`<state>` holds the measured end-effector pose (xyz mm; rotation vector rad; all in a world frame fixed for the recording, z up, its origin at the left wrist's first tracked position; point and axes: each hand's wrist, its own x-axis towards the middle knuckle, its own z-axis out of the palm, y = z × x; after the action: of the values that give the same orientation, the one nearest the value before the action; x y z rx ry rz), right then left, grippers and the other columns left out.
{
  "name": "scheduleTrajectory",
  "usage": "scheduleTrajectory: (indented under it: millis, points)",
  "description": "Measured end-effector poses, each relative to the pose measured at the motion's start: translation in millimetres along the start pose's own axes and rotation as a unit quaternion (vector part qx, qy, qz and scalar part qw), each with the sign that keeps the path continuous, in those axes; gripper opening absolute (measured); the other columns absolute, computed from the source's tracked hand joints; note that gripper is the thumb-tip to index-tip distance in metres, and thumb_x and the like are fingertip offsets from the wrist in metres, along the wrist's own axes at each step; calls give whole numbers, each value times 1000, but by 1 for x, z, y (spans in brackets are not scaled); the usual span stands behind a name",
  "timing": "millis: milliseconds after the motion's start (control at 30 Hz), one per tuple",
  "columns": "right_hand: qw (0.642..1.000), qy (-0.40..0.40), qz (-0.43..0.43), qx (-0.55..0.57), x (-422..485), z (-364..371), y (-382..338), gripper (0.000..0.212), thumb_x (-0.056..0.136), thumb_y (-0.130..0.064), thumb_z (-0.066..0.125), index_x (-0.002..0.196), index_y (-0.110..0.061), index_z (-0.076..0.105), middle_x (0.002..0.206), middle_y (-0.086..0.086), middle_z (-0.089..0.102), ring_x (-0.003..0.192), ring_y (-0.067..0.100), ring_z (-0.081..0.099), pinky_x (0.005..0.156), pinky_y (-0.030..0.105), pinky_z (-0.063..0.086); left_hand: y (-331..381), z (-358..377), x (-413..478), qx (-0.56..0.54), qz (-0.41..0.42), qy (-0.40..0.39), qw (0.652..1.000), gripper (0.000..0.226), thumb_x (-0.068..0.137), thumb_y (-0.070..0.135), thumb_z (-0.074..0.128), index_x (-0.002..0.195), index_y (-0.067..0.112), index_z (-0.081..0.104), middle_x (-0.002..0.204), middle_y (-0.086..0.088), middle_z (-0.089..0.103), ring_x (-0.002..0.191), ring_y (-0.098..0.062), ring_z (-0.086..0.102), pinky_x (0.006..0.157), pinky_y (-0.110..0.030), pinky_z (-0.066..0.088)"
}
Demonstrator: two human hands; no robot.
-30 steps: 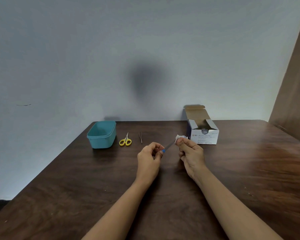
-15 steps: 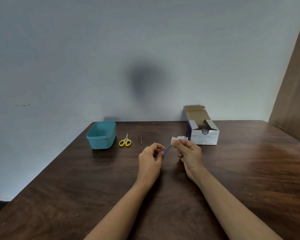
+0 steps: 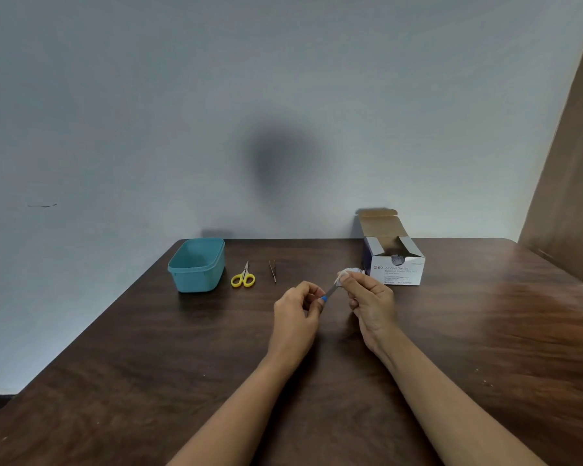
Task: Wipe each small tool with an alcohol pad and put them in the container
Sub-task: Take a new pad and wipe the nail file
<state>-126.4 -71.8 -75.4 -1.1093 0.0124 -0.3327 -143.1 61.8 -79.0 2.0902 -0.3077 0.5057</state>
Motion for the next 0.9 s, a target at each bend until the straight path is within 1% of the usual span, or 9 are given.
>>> scheduleTrajectory:
  millis: [100, 233, 300, 367, 500, 600, 733, 833, 900]
  points:
    - [1000, 13, 5, 16, 1, -1, 1, 6, 75, -5, 76, 79, -10, 73, 73, -2, 66, 61, 4, 48, 49, 14, 38, 1, 0, 0, 2, 6, -4, 1000, 8, 90, 15, 62, 89, 23, 62, 86, 6, 61, 80, -6, 56, 65, -12, 46]
    - [1000, 9, 5, 14, 1, -1, 0, 5, 74, -8, 77, 78, -11, 74, 72, -5, 65, 59, 1, 48, 51, 14, 38, 2, 0, 0, 4, 10, -6, 1000, 8, 91, 15, 61, 91, 23, 62, 87, 6, 60, 80, -5, 56, 66, -9, 45]
    - [1000, 11, 4, 12, 0, -1, 0, 4, 77, -7, 75, 80, -10, 74, 70, -4, 62, 55, 1, 46, 49, 13, 38, 2, 0, 0, 6, 10, -8, 1000, 7, 91, 15, 61, 92, 22, 62, 88, 6, 60, 80, -5, 56, 66, -11, 46]
    - [1000, 14, 0, 16, 0, 0, -1, 5, 80, -4, 71, 85, -7, 72, 66, -5, 60, 51, 0, 48, 48, 11, 38, 2, 1, -1, 7, 11, -7, 1000, 7, 91, 16, 61, 91, 22, 62, 88, 6, 60, 80, -5, 56, 66, -12, 47]
    - [1000, 15, -2, 2, 1, -1, -1, 10, 82, -5, 69, 91, -4, 73, 69, -1, 58, 52, 2, 44, 47, 12, 36, 2, 1, -2, 10, 14, -8, 1000, 7, 90, 16, 61, 90, 23, 62, 87, 7, 60, 79, -5, 56, 67, -15, 49]
    - [1000, 10, -1, -3, 2, -3, 0, 6, 82, -6, 70, 85, -9, 74, 72, 2, 58, 56, 3, 41, 48, 14, 35, 2, 1, -1, 14, 10, -11, 1000, 7, 91, 16, 61, 90, 23, 62, 86, 8, 59, 79, -5, 56, 68, -16, 49]
    - [1000, 13, -4, 1, 0, -2, 0, 7, 77, -7, 75, 75, -14, 75, 71, -4, 64, 57, 2, 48, 49, 12, 38, 2, 2, -1, 10, 15, -7, 1000, 6, 90, 16, 61, 89, 22, 62, 84, 8, 60, 75, -4, 55, 63, -12, 45]
    - [1000, 14, 5, 9, 1, -1, 0, 7, 74, -8, 77, 76, -14, 74, 73, -6, 66, 58, 1, 50, 51, 12, 39, 1, 1, -2, 6, 14, -4, 1000, 5, 91, 16, 61, 90, 21, 63, 84, 6, 60, 75, -4, 55, 63, -11, 44]
    - [1000, 11, 6, 5, 1, -3, 0, 7, 73, -11, 78, 80, -12, 74, 70, -4, 61, 55, 2, 44, 49, 13, 36, 1, 1, -2, 4, 15, -4, 1000, 5, 91, 15, 61, 90, 20, 63, 85, 6, 60, 76, -5, 55, 63, -12, 45]
